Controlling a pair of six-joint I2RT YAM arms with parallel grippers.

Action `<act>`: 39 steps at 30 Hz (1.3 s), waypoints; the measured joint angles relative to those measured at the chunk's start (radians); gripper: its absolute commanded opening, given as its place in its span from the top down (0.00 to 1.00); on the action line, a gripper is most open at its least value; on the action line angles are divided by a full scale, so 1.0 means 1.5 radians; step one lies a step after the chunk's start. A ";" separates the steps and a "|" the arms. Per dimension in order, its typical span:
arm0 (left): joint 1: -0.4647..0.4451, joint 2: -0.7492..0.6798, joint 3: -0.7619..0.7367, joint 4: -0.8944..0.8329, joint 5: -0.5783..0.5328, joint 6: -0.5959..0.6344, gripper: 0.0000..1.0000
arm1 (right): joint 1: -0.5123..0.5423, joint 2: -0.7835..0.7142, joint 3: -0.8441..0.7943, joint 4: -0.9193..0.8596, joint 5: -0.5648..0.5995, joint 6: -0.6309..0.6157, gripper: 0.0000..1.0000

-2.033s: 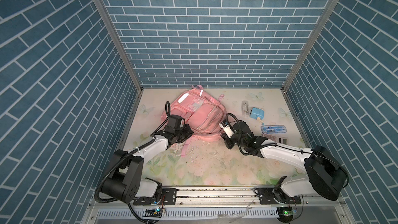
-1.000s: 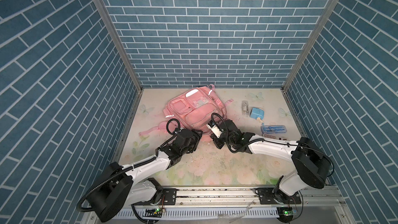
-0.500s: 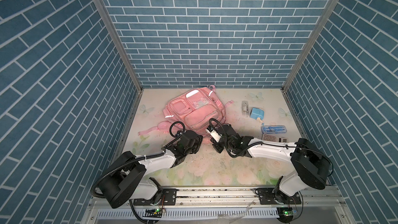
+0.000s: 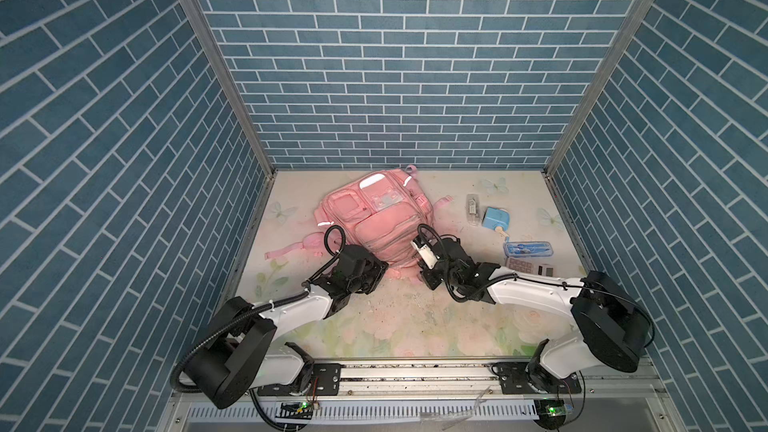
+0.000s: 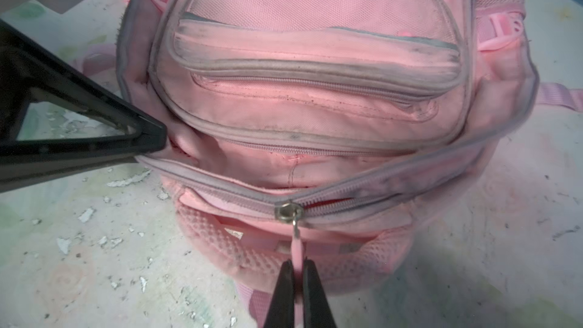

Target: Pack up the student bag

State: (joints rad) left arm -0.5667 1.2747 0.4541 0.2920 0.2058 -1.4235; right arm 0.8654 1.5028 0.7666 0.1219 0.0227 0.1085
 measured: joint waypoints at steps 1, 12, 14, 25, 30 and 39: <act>0.008 -0.015 0.001 -0.011 0.012 0.018 1.00 | -0.005 -0.002 -0.001 0.003 -0.012 0.000 1.00; 0.139 -0.068 0.021 -0.191 0.140 0.219 1.00 | -0.133 -0.012 -0.006 0.011 -0.055 -0.005 1.00; 0.152 -0.059 0.046 -0.232 0.154 0.259 1.00 | -0.147 -0.009 -0.006 0.011 -0.065 -0.009 1.00; 0.265 0.036 0.168 -0.367 0.188 0.430 1.00 | -0.156 -0.002 -0.012 0.033 -0.168 -0.039 1.00; 0.300 0.090 0.222 -0.393 0.182 0.459 0.72 | -0.122 -0.009 -0.025 0.046 -0.175 -0.036 1.00; 0.203 -0.042 0.200 -0.387 0.078 0.346 0.44 | -0.080 -0.009 -0.026 0.054 -0.163 -0.035 1.00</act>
State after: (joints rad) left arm -0.2615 1.2118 0.7536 -0.2882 0.3222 -0.9043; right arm 0.7448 1.4895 0.7277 0.2028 -0.2214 0.0555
